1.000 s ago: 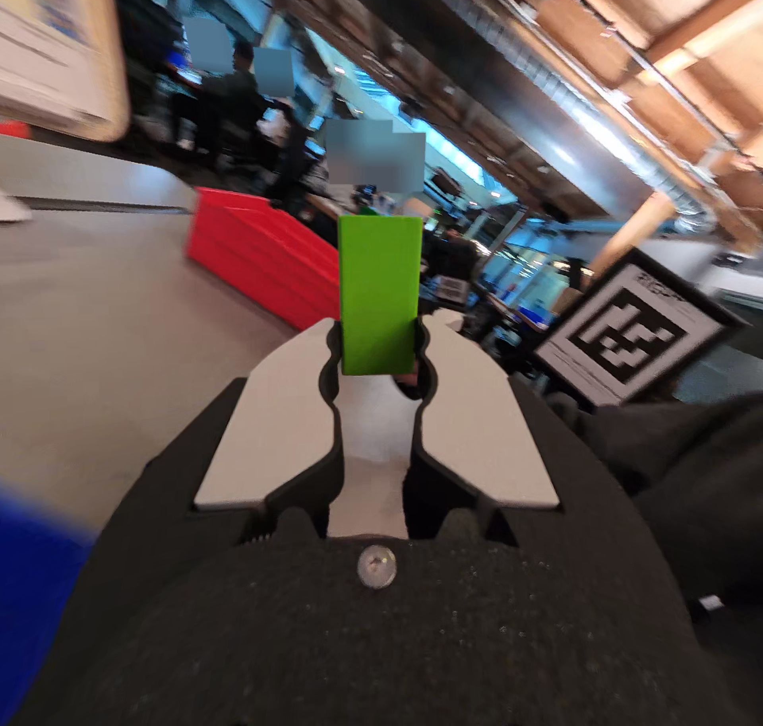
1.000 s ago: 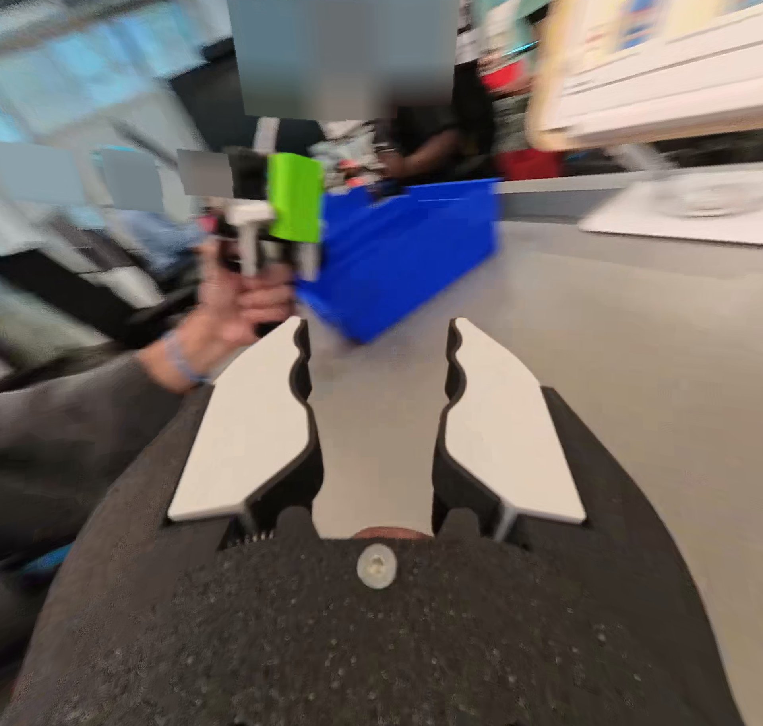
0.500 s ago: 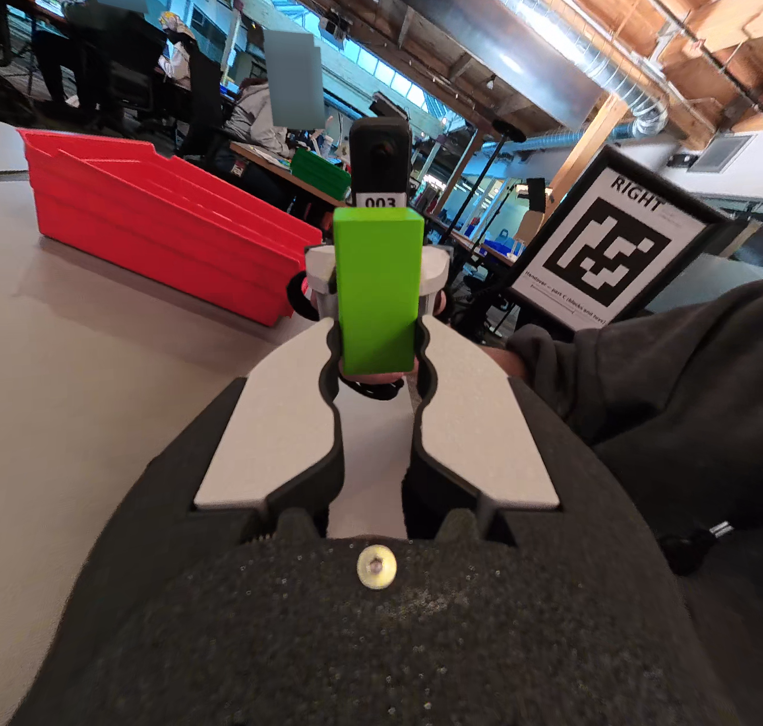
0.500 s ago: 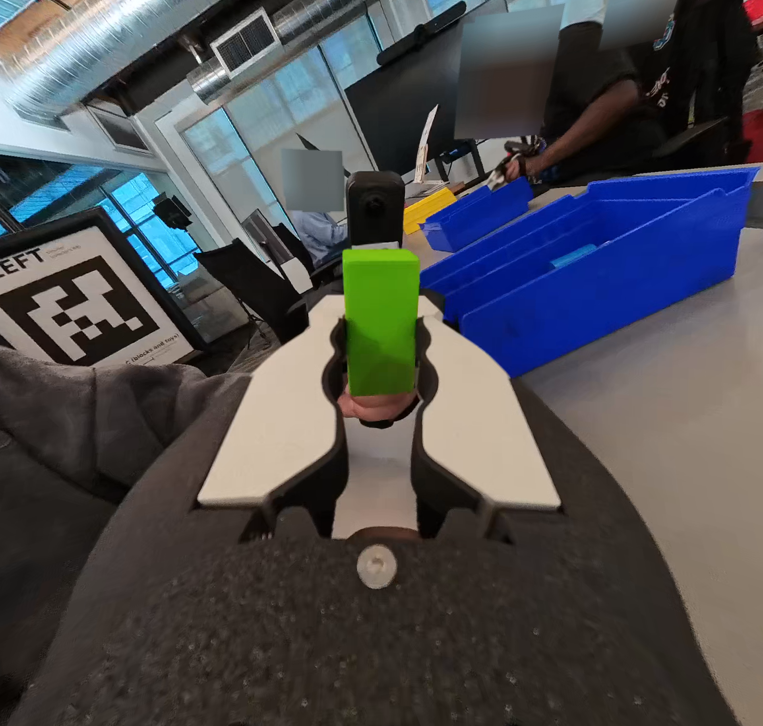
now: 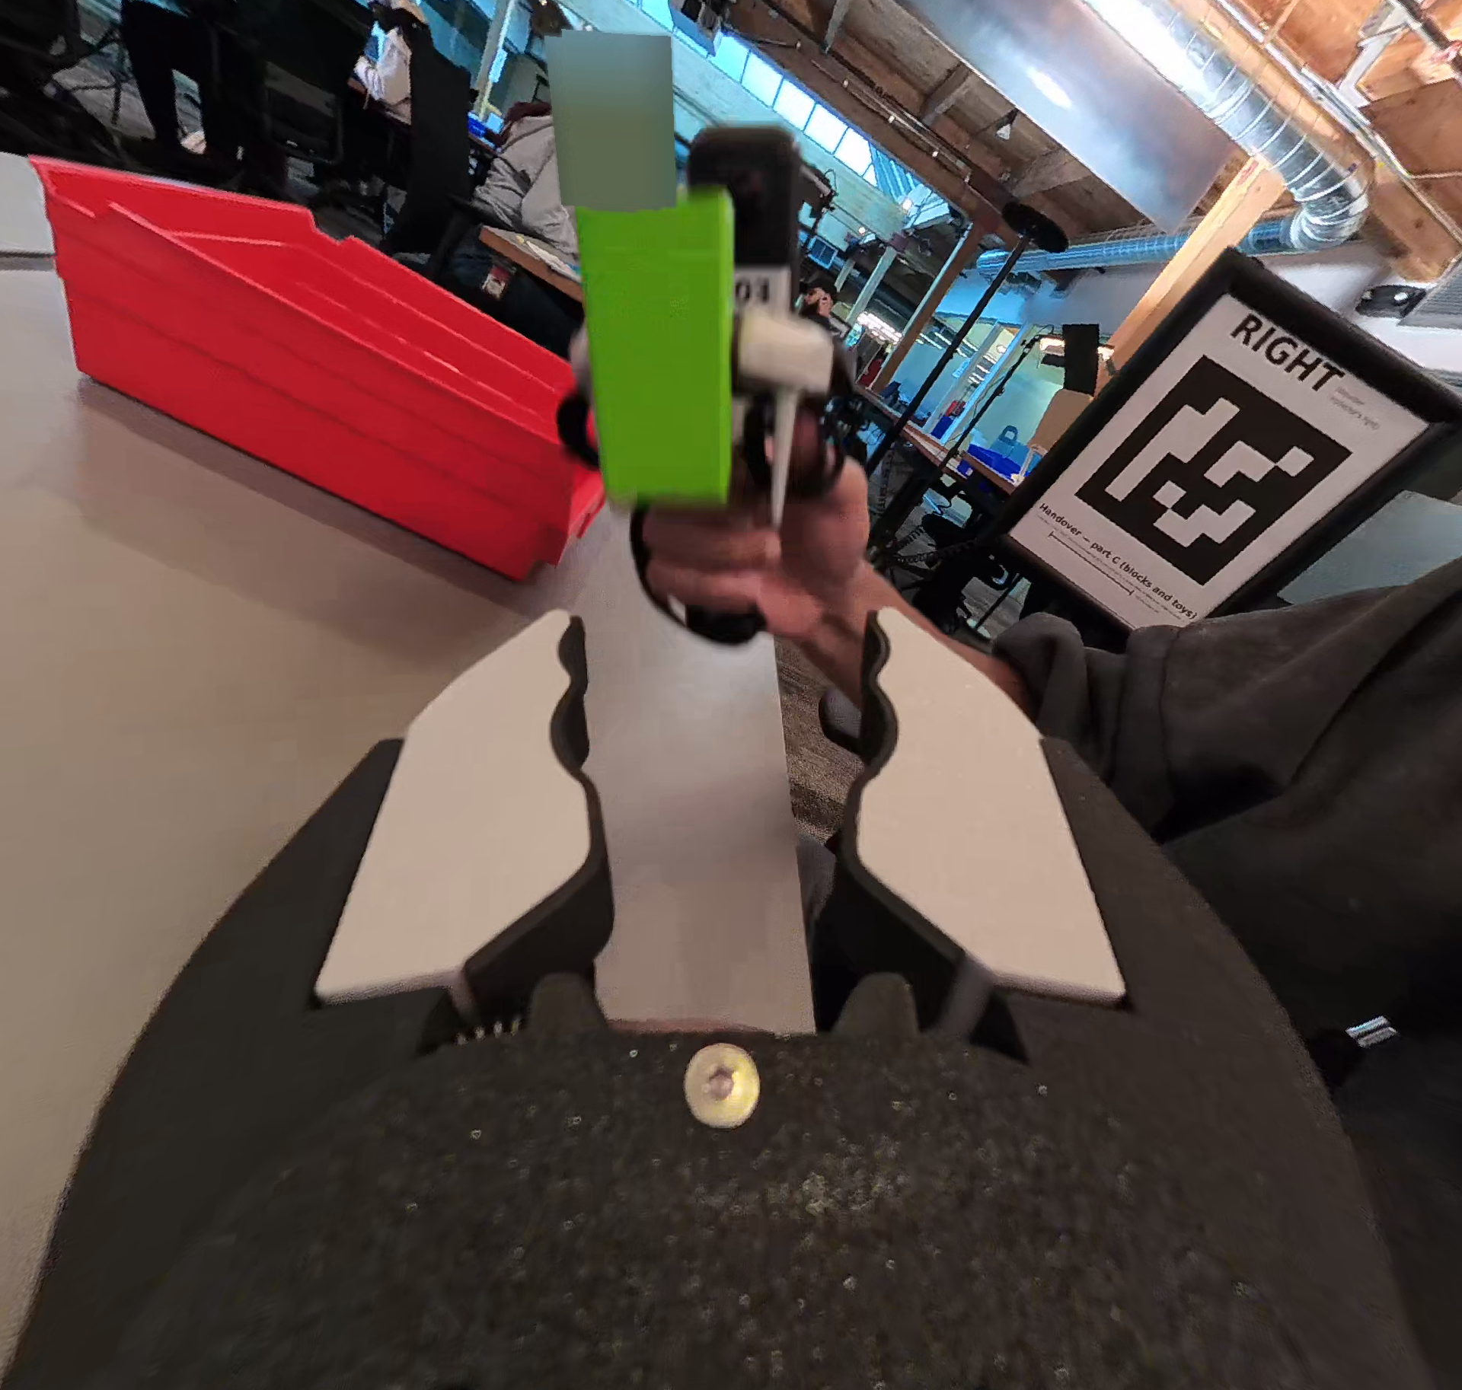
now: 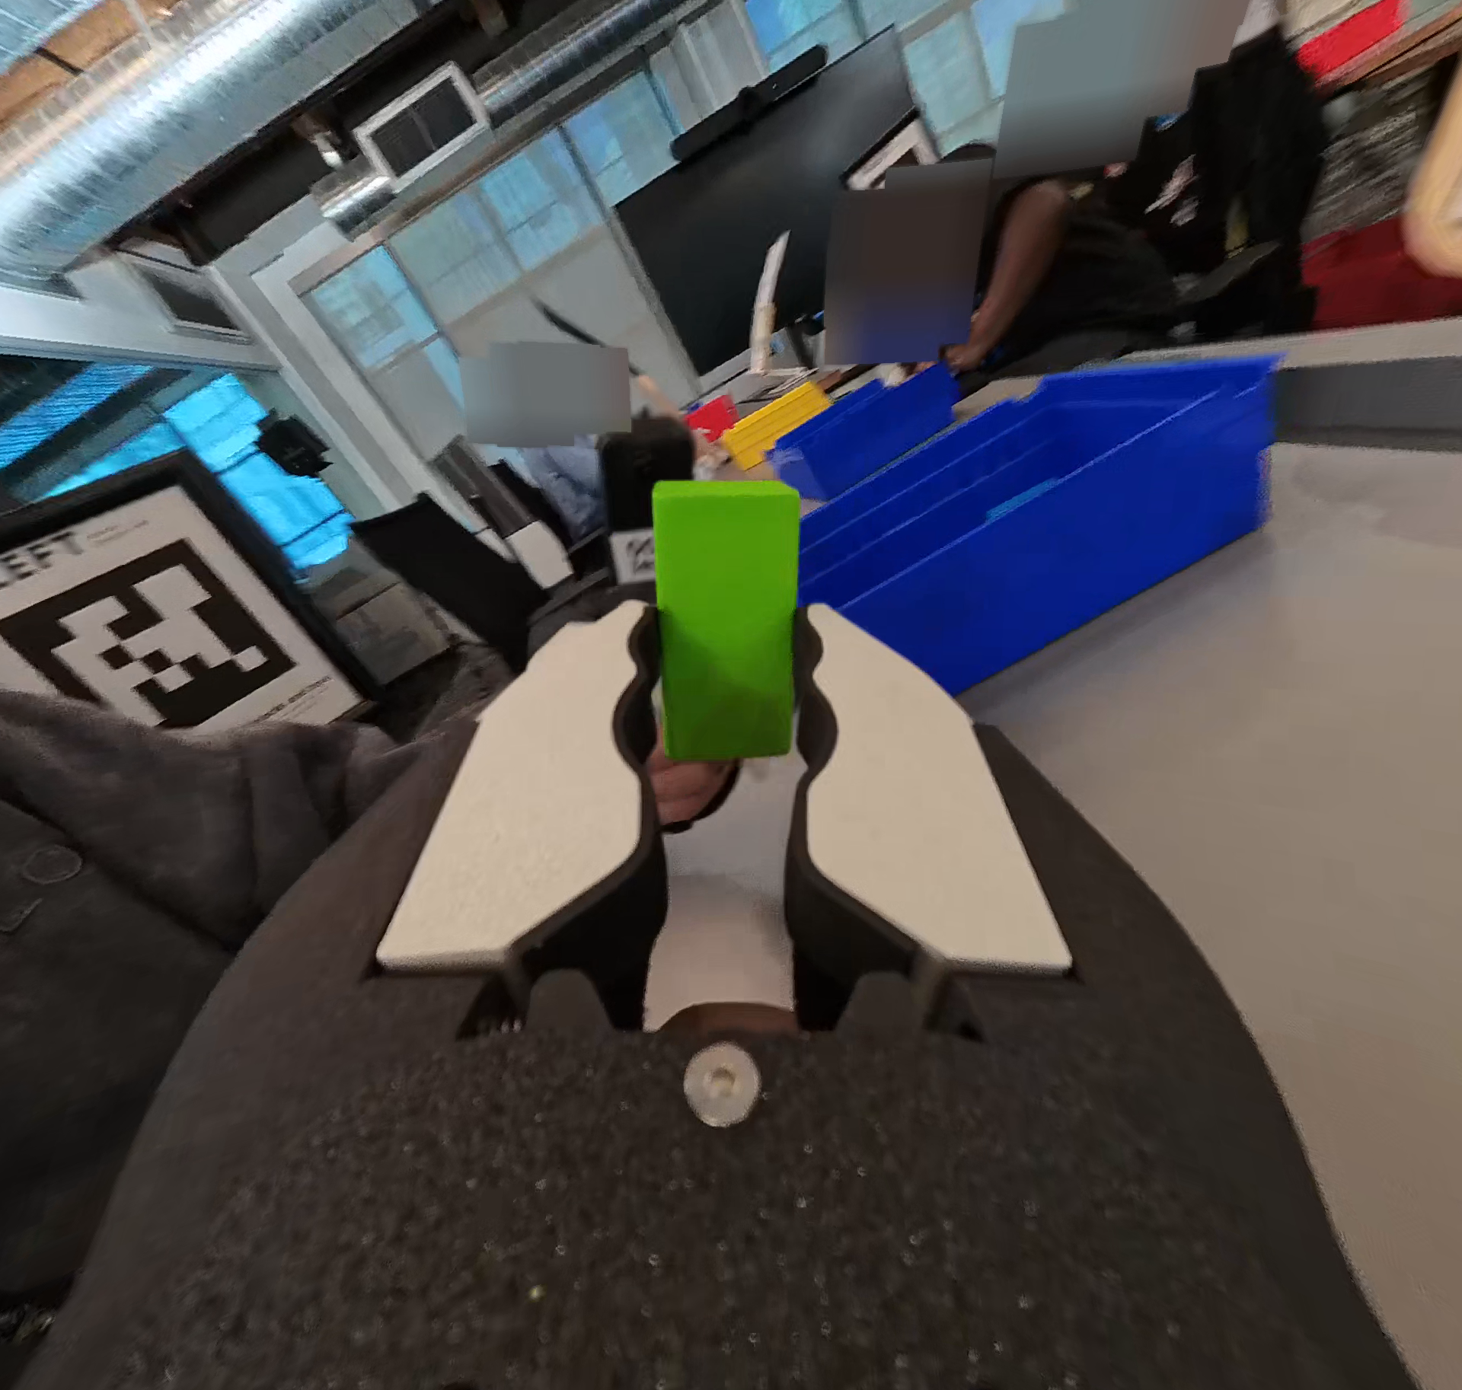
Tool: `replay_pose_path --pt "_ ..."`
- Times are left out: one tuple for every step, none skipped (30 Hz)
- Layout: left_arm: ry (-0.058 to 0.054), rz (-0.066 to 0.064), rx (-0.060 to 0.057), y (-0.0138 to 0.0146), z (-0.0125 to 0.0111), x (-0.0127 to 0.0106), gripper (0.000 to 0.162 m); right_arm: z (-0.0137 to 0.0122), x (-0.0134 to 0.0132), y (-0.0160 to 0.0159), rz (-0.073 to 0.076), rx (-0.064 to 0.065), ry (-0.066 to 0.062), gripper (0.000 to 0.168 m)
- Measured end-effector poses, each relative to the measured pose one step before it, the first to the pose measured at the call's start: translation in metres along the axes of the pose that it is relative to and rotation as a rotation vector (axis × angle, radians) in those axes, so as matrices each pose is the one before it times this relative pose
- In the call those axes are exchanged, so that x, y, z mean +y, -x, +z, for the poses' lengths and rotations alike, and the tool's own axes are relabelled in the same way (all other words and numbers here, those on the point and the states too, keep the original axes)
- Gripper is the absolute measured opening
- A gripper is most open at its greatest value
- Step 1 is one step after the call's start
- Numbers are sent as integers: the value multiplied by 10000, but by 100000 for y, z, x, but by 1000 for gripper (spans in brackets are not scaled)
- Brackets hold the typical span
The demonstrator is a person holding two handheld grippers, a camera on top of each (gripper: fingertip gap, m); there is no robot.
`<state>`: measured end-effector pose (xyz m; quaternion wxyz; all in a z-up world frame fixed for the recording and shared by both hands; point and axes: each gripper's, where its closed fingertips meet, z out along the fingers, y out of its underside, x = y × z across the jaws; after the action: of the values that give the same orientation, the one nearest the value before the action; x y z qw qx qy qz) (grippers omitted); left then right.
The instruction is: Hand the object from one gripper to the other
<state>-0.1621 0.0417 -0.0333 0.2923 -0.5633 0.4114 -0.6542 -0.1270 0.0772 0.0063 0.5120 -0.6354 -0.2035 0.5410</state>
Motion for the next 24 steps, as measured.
replay_pose_path --pt "60 -91 -66 -199 -228 532 65 -1412 -1607 -435 -250 469 -236 32" --pt "92 -73 -62 -225 -219 599 64 -1664 -1954 -671 -246 571 -291 32" --pt "97 -55 -56 -238 -189 577 62 -1833 -2091 -1186 -263 838 -227 32" --pt "40 -106 16 -315 -142 428 59 -1886 -2053 -1698 -275 1020 -148 32" --pt "-11 -189 145 -423 -86 268 57 -1837 -1851 -2153 -357 1124 -26 32" --pt "-56 -192 228 -470 -29 101 57 -1727 -1559 -2858 -396 1372 58 32" --pt "-69 -131 121 -250 15 -21 55 -1429 -1127 -3581 -379 1621 201 32" --pt "-72 -54 -10 -6 54 -120 53 -880 -620 -4011 -357 1706 346 32" --pt "-21 -6 -14 44 63 -95 52 -100 -50 -3911 -209 1507 489 32" --pt "22 10 25 39 71 12 52 712 437 -3245 -51 1086 648 32" --pt "66 -17 8 105 61 111 51 1327 660 -2361 -33 662 669 32" --pt "77 -39 -8 159 55 140 51 1694 931 -1815 -92 526 781 32" --pt "49 -36 -17 144 47 73 51 1877 1009 -1380 -156 457 813 32" --pt "23 -28 -37 131 46 -30 50 1998 910 -1103 -190 432 723 32" --pt "-10 1 -7 37 32 -93 50 1990 969 -827 -126 384 788 32" --pt "8 31 -23 26 14 -33 49 1939 907 -236 -183 133 813 32" --pt "102 76 -94 137 21 160 48 1753 751 -141 -199 156 764 32" --pt "186 157 -134 227 21 317 48 1556 628 -208 -282 295 690 32" --pt "221 217 -188 340 25 366 48 1337 500 -21 -312 226 629 32" --pt "215 198 -248 494 32 349 48 1133 446 -151 -260 311 587 32" --pt "177 104 -204 474 17 306 48 1001 414 -54 -241 275 563 32" --pt "83 -21 -71 297 -19 206 48 867 272 112 -278 171 450 32" --pt "-18 -121 64 79 -52 70 48 694 277 -107 -278 263 464 32" --pt "-41 -162 105 -4 -80 30 48 518 218 -365 -217 359 394 32"
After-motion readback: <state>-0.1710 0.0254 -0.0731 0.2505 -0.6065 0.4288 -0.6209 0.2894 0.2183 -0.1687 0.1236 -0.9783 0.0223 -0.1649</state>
